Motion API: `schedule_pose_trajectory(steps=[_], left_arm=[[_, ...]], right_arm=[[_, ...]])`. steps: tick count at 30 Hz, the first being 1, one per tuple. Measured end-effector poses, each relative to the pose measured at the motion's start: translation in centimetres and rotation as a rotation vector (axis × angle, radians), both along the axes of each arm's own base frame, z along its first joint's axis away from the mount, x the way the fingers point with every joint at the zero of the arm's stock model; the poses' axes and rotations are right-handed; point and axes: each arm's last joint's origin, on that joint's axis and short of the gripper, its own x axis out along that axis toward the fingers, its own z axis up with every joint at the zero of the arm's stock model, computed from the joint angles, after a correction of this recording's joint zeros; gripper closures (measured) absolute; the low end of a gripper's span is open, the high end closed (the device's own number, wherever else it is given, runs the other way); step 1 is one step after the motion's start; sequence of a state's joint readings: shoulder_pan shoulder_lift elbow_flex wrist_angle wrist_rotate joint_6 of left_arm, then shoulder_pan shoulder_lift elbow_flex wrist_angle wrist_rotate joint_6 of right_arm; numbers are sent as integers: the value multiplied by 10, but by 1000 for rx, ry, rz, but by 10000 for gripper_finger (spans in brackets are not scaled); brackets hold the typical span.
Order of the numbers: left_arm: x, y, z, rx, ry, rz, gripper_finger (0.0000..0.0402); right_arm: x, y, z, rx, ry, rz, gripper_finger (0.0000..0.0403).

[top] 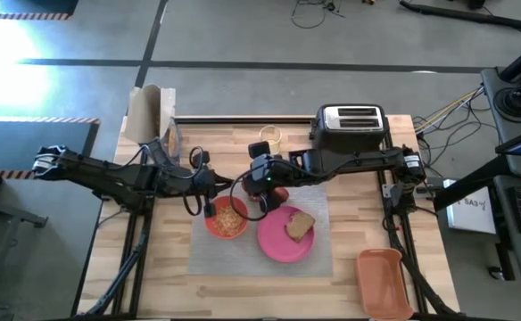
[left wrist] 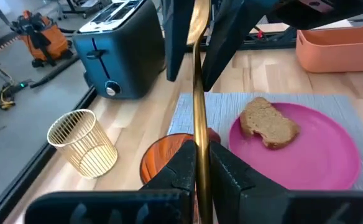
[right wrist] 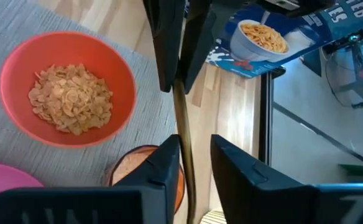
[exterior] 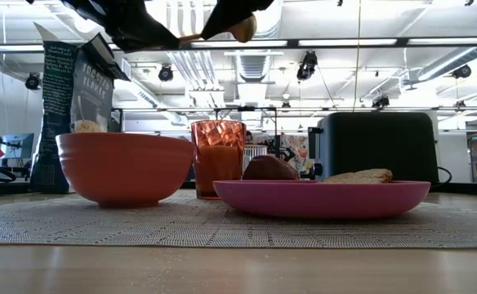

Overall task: Arrange a breakfast setting
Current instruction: Put the yellow spoon from the orange cup on the gray placemat

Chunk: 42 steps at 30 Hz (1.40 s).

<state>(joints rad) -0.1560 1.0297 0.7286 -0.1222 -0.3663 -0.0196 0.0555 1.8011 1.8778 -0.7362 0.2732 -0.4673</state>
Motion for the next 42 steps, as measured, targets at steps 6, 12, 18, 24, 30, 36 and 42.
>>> schedule_pose_trajectory(steps=[6, 12, 18, 24, 30, 36, 42], left_arm=[[-2, 1, -2, -12, 3, 8, 393], [-2, 2, -2, -21, -2, 24, 393], [-1, 5, -4, -90, -12, 83, 393], [0, 5, -7, -206, -34, 152, 393], [-7, 8, -11, -261, -16, 273, 393], [-25, 12, -21, -318, 76, 459, 393], [-35, 13, -31, -410, 173, 560, 393]], right_arm=[[0, -1, 0, 13, -7, -32, 293], [-3, -3, 3, 5, -17, -72, 280], [-21, -9, 25, -104, -64, -224, 280], [-55, -17, 55, -41, -126, -366, 280], [-96, -28, 69, 58, -94, -534, 280], [-124, -27, 71, 165, -37, -674, 280], [-146, -29, 69, 167, 12, -834, 280]])
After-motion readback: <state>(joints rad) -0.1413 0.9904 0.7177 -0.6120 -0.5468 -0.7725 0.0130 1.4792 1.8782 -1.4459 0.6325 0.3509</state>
